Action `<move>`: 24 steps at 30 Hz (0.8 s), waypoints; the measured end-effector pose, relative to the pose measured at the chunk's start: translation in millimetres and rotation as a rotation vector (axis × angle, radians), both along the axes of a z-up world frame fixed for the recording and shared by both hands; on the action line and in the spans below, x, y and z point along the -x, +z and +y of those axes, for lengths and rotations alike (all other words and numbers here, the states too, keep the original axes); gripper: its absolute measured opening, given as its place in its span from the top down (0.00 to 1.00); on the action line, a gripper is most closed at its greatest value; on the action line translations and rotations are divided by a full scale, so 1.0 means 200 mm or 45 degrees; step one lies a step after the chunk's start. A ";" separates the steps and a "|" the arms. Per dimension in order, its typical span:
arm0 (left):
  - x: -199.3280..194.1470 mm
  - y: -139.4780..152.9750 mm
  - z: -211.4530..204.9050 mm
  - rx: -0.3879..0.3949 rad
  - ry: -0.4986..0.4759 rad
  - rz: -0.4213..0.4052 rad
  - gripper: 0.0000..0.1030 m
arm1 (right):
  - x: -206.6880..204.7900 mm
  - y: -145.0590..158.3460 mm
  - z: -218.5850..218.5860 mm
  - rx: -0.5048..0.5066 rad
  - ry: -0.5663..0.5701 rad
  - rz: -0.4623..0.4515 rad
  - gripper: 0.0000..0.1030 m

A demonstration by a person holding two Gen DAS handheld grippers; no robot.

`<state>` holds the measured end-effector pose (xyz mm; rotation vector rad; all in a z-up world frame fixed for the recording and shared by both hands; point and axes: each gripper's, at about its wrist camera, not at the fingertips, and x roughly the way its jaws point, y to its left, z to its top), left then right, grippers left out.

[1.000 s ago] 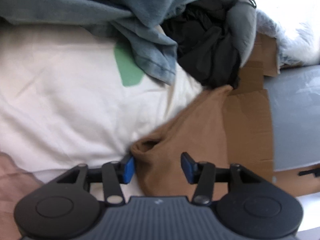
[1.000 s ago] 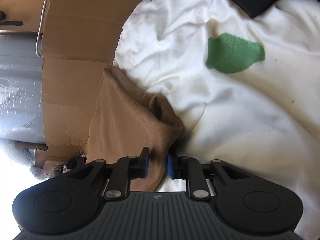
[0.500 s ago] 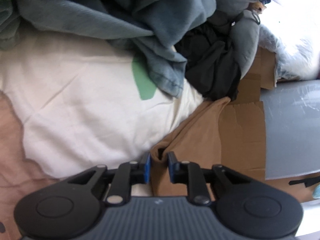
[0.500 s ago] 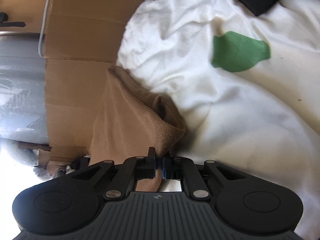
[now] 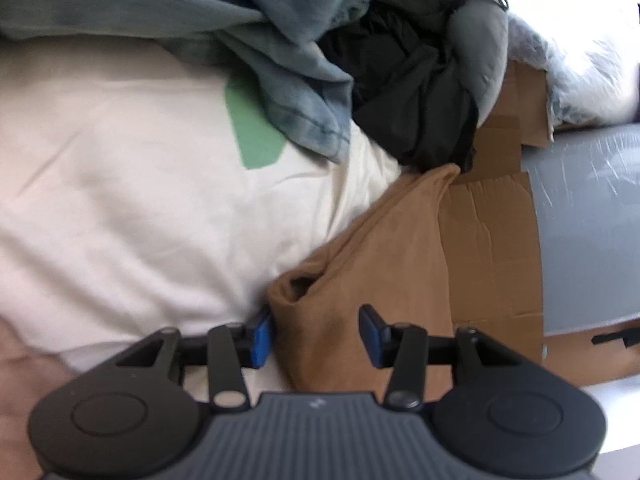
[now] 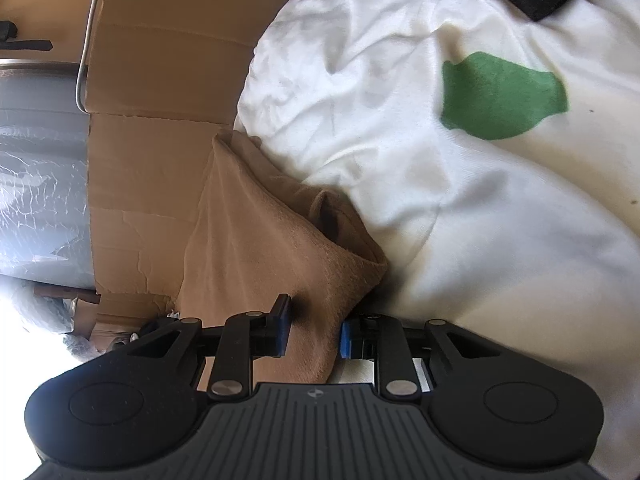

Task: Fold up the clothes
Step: 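Pinch the shirt corner with the left gripper while the right gripper pinches beside it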

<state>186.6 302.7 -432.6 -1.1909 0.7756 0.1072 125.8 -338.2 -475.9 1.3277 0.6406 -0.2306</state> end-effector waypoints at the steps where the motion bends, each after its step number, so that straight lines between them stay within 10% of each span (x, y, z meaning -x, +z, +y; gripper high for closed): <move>1: -0.01 0.00 0.00 0.007 -0.011 -0.007 0.54 | -0.01 0.00 -0.01 -0.005 -0.005 -0.005 0.72; 9: 0.01 -0.06 0.02 0.084 0.024 -0.016 0.76 | -0.03 -0.01 -0.02 -0.003 -0.065 -0.034 0.72; 11: 0.01 -0.07 0.03 0.089 0.034 -0.011 0.80 | -0.04 -0.01 -0.02 0.026 -0.051 -0.025 0.93; 15: 0.02 -0.06 0.04 0.094 0.052 -0.006 0.93 | -0.04 0.00 -0.04 0.014 -0.050 -0.030 0.96; 24: 0.03 0.11 0.06 0.070 0.038 0.028 0.96 | 0.01 0.15 -0.09 0.045 -0.098 -0.030 0.97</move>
